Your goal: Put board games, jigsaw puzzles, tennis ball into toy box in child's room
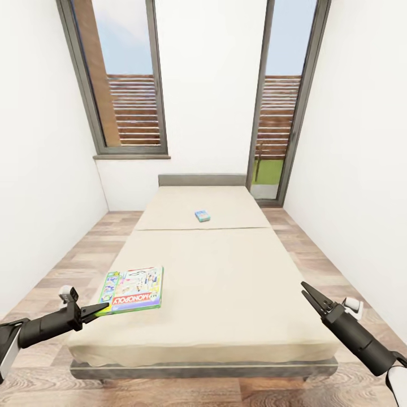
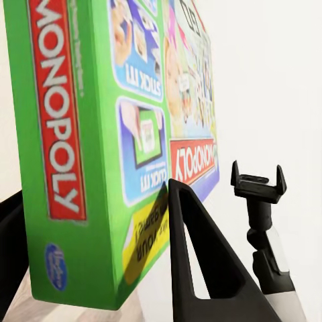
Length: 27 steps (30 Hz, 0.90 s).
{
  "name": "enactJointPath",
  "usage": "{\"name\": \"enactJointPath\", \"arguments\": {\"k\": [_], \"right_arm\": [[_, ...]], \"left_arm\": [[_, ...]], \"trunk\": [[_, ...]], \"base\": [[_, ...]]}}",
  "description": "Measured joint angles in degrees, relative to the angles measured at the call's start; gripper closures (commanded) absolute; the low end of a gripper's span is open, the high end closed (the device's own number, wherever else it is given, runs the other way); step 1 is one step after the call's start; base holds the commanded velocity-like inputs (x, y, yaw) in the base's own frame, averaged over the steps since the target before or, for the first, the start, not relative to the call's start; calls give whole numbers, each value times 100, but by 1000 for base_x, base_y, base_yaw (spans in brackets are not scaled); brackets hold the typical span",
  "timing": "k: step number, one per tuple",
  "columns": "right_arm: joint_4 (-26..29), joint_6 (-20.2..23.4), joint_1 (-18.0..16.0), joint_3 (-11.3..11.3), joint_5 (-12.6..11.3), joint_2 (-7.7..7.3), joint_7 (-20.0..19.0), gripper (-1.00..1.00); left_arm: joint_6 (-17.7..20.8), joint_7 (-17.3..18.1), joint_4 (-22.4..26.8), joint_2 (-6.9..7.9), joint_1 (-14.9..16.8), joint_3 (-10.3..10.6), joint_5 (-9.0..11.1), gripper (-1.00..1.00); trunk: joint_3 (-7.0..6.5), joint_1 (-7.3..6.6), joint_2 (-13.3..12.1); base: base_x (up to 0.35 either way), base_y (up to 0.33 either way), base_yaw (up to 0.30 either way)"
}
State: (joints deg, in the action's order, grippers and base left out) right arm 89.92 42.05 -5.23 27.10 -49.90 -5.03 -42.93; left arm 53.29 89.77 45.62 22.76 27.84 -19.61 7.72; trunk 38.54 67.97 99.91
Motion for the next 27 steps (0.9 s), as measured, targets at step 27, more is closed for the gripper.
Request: {"name": "enactJointPath", "arguments": {"k": [27], "right_arm": [[103, 683, -56, -185, 49, -106, 1825, -100]], "left_arm": [[0, 0, 0, 0, 0, 9, 0, 100]], "trunk": [[-485, -593, -1083]], "base": [[-1, 0, 0]]}}
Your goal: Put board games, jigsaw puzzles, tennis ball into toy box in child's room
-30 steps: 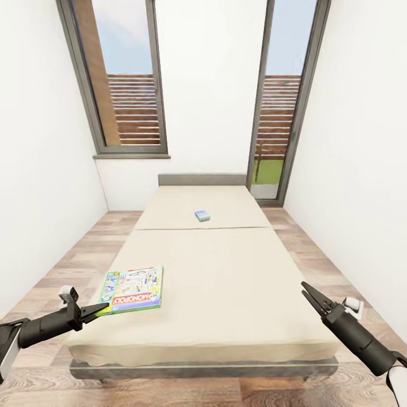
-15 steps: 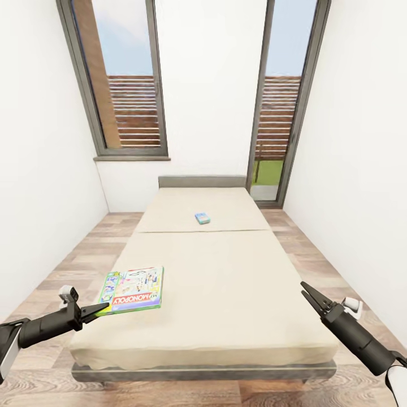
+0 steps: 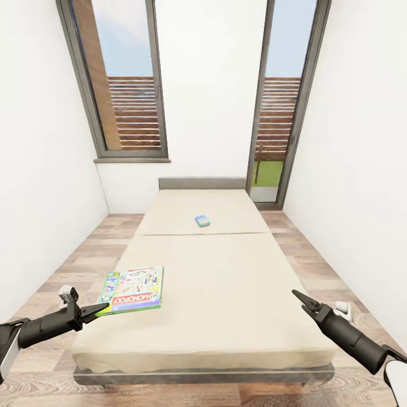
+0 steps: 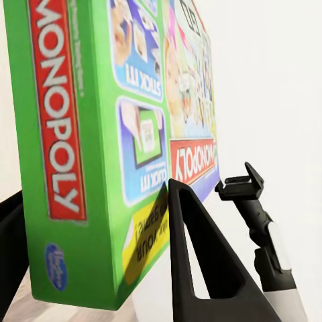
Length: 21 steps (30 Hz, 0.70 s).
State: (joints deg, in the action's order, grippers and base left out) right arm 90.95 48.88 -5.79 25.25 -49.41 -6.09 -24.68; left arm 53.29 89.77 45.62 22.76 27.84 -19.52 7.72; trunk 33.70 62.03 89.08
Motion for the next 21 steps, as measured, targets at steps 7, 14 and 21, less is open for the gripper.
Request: {"name": "enactJointPath", "arguments": {"k": [7, 14, 21], "right_arm": [[1, -22, 4, -11, 1, 36, 2, -100], [1, -39, 12, -12, 4, 64, -23, -100], [0, -42, 11, -19, 1, 81, -31, -100]], "left_arm": [[0, 0, 0, 1, 0, -4, 0, 100], [0, 0, 0, 0, 0, 0, 0, 100], [0, -1, 2, 1, -2, -8, -4, 100]], "trunk": [[-126, -154, -281], [-252, -308, -562], [-395, -461, -843]], "base": [[0, 0, 0], [0, 0, 22], [0, 0, 228]]}}
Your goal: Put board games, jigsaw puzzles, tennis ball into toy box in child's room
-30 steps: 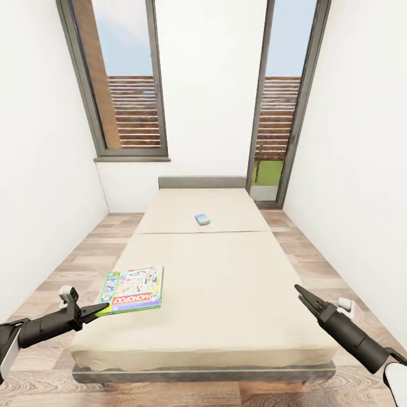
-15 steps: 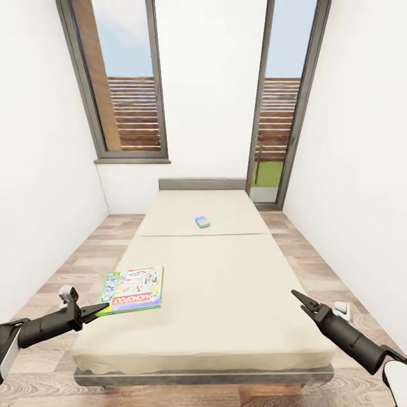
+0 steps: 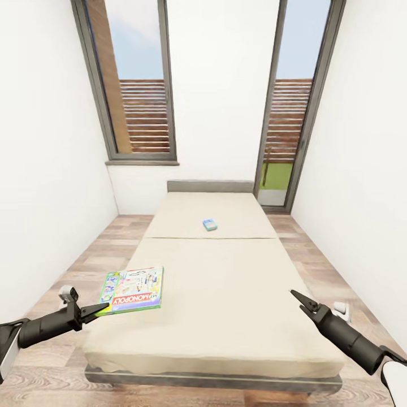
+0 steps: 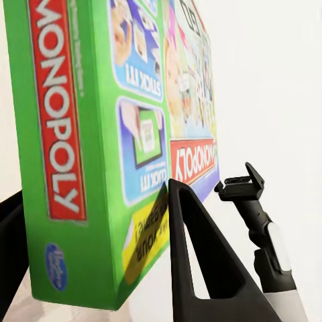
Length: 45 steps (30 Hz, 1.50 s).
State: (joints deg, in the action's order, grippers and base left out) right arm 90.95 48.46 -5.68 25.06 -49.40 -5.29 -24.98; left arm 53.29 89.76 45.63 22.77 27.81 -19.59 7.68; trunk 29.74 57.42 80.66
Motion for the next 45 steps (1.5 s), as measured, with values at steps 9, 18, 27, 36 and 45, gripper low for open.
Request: {"name": "enactJointPath", "arguments": {"k": [9, 18, 27, 36, 45], "right_arm": [[0, 0, 0, -3, 0, 1, -10, -100], [0, 0, 0, -3, 0, 1, -18, -100], [0, -8, 0, -3, 1, 1, -18, -100], [-8, -9, 0, -3, 1, 1, -18, -100], [-9, -10, 0, -3, 3, 1, -18, -100]], "left_arm": [[1, 0, 0, 0, 0, 1, -7, 100], [1, 0, -1, -6, -1, 8, -11, 100], [2, 0, -1, -8, -1, 9, -14, 100], [2, 0, -5, -15, -1, 9, -21, 100], [-2, 0, -4, -11, -1, 170, -19, 100]], "trunk": [[-193, -198, -361], [-386, -395, -722], [-579, -593, -1084], [-772, -791, -1445], [-930, -946, -1727]], "base": [[0, 0, 267], [0, 0, 269], [0, 0, 269], [0, 0, 269], [0, 0, 269]]}}
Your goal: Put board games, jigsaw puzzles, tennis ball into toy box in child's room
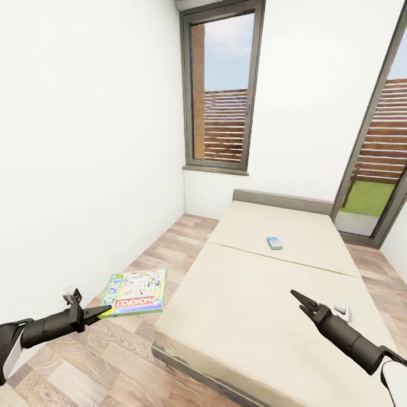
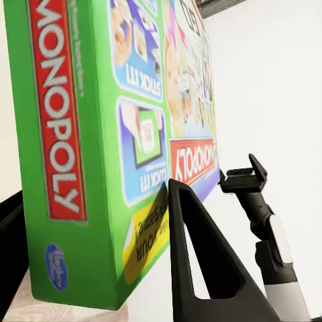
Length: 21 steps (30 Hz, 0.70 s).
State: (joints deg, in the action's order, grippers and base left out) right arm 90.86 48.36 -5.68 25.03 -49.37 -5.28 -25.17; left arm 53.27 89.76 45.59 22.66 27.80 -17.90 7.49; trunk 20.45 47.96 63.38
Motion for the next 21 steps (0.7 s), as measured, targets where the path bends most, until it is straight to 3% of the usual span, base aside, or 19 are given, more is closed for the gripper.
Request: {"name": "enactJointPath", "arguments": {"k": [6, 17, 21], "right_arm": [[1, 1, 0, 0, -1, 0, 0, -100], [7, 2, 0, 0, -1, 3, 10, -100], [11, 2, 1, 4, -1, 0, 23, -100]], "left_arm": [[-59, 0, 0, -34, 0, 89, 3, 100], [-58, -1, -6, -48, 0, 95, -2, 100], [-54, 0, -5, -51, 2, 100, -8, 100]], "trunk": [[-21, 1, 0], [-66, 2, 0], [-76, 2, 0]], "base": [[-17, -48, 269], [-113, -261, 268], [-177, -268, 118]]}}
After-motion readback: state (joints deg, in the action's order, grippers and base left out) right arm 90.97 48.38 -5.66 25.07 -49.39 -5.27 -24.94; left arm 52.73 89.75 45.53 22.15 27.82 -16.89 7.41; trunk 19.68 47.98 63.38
